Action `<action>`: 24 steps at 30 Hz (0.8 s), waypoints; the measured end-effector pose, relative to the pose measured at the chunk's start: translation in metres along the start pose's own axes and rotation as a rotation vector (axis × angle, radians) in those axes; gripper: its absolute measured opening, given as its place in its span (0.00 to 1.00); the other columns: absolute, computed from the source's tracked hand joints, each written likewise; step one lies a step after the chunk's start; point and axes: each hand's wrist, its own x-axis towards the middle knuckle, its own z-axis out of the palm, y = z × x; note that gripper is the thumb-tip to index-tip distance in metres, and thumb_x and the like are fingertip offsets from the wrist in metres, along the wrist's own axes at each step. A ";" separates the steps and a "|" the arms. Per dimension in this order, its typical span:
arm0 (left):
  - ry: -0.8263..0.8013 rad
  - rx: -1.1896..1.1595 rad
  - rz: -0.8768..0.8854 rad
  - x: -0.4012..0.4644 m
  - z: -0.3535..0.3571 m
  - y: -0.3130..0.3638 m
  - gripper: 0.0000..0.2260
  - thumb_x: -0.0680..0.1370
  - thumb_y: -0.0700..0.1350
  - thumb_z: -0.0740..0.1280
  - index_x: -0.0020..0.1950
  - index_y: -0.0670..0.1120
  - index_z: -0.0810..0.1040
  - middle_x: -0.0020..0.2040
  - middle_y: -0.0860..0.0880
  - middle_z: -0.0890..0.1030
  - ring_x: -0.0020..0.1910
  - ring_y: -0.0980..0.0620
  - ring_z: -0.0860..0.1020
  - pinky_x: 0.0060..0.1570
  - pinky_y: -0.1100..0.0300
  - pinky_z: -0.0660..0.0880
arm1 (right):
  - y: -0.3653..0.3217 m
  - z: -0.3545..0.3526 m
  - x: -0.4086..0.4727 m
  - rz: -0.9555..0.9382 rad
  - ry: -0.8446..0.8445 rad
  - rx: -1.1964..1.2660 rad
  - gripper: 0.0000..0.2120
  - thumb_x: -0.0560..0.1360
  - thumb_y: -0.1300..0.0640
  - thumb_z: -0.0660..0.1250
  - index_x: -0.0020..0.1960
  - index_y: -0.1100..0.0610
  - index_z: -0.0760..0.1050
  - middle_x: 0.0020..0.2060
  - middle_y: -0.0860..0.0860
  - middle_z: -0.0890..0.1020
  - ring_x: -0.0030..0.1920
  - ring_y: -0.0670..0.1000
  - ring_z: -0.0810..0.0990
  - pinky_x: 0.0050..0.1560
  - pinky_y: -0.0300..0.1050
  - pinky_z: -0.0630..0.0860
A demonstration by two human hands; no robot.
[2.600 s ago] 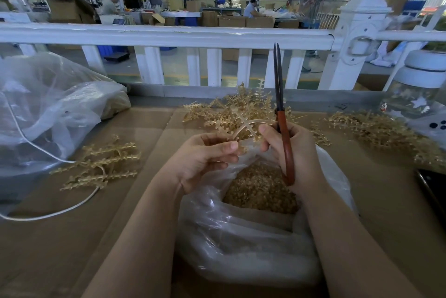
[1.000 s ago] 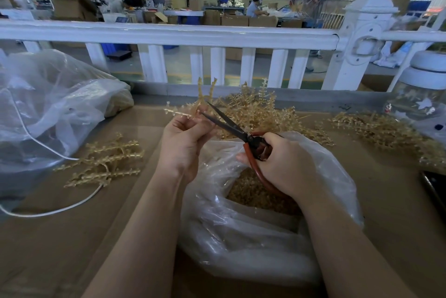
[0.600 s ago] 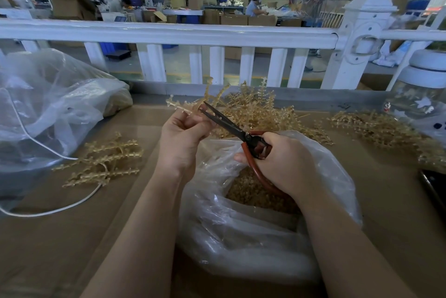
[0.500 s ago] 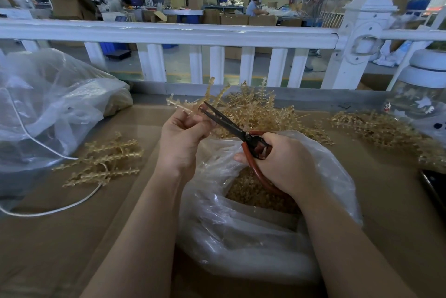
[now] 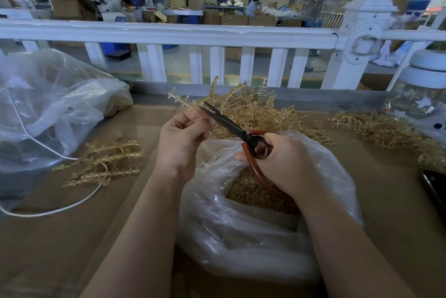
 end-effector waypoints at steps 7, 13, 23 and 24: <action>-0.025 0.017 -0.066 -0.001 -0.001 0.000 0.09 0.66 0.33 0.74 0.33 0.47 0.81 0.37 0.44 0.80 0.39 0.50 0.74 0.37 0.65 0.74 | -0.002 -0.003 -0.002 -0.059 0.055 -0.055 0.26 0.67 0.24 0.64 0.51 0.43 0.78 0.35 0.35 0.78 0.36 0.35 0.74 0.34 0.30 0.67; -0.023 0.008 -0.114 -0.002 -0.003 0.003 0.14 0.58 0.42 0.76 0.40 0.41 0.79 0.38 0.47 0.84 0.38 0.53 0.80 0.39 0.66 0.74 | -0.005 -0.006 -0.003 -0.092 0.104 -0.104 0.33 0.64 0.20 0.57 0.53 0.44 0.79 0.37 0.34 0.75 0.34 0.36 0.70 0.34 0.29 0.64; -0.038 0.040 -0.163 -0.004 -0.003 0.004 0.03 0.72 0.36 0.70 0.42 0.43 0.82 0.37 0.48 0.85 0.38 0.55 0.83 0.40 0.66 0.74 | -0.008 -0.006 -0.005 -0.111 0.141 -0.116 0.35 0.64 0.19 0.52 0.49 0.45 0.78 0.37 0.37 0.77 0.34 0.36 0.71 0.32 0.28 0.64; -0.059 0.057 -0.170 -0.005 -0.002 0.004 0.03 0.71 0.36 0.71 0.41 0.43 0.82 0.37 0.48 0.85 0.38 0.55 0.83 0.40 0.66 0.74 | -0.008 -0.006 -0.005 -0.109 0.144 -0.120 0.34 0.64 0.19 0.53 0.50 0.45 0.78 0.36 0.37 0.76 0.33 0.35 0.70 0.32 0.28 0.62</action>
